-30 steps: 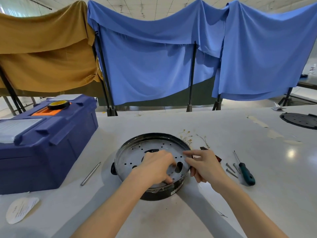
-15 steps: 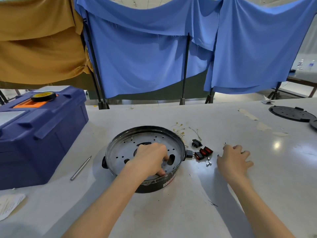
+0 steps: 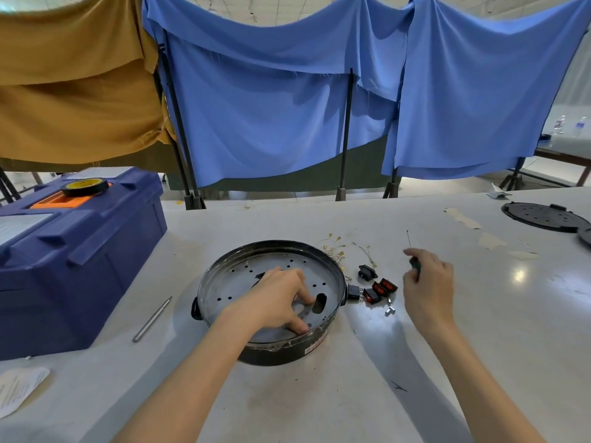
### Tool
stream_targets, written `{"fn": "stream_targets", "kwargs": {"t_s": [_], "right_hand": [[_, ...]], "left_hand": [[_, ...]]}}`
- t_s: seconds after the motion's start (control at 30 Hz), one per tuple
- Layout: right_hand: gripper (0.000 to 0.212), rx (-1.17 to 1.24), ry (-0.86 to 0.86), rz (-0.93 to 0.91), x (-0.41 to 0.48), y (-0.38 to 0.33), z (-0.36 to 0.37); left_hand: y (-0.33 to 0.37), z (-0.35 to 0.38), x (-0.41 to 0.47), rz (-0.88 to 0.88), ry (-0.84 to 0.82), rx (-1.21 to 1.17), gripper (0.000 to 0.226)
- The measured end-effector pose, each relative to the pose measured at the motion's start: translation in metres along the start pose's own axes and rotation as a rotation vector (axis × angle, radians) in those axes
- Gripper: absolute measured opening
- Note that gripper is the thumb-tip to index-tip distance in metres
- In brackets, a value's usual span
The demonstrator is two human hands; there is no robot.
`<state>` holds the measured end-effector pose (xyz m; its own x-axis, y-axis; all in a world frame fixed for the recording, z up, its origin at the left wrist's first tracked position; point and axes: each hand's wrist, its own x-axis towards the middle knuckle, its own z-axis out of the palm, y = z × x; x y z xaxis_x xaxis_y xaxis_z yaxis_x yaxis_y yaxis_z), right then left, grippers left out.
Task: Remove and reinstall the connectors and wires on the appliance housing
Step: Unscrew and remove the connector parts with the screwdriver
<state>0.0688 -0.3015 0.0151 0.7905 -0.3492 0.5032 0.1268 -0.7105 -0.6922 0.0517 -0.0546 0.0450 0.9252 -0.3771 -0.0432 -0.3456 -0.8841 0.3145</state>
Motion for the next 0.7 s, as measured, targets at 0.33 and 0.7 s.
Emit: {"fn": "stream_targets", "kwargs": {"t_s": [0.33, 0.7], "right_hand": [[0.019, 1.17, -0.369, 0.392, 0.007, -0.051, -0.005], [0.011, 1.253, -0.298, 0.357, 0.011, -0.069, 0.007]], "left_hand": [[-0.016, 0.001, -0.004, 0.043, -0.007, -0.223, 0.054], [-0.028, 0.002, -0.004, 0.082, -0.051, -0.28, 0.052]]}}
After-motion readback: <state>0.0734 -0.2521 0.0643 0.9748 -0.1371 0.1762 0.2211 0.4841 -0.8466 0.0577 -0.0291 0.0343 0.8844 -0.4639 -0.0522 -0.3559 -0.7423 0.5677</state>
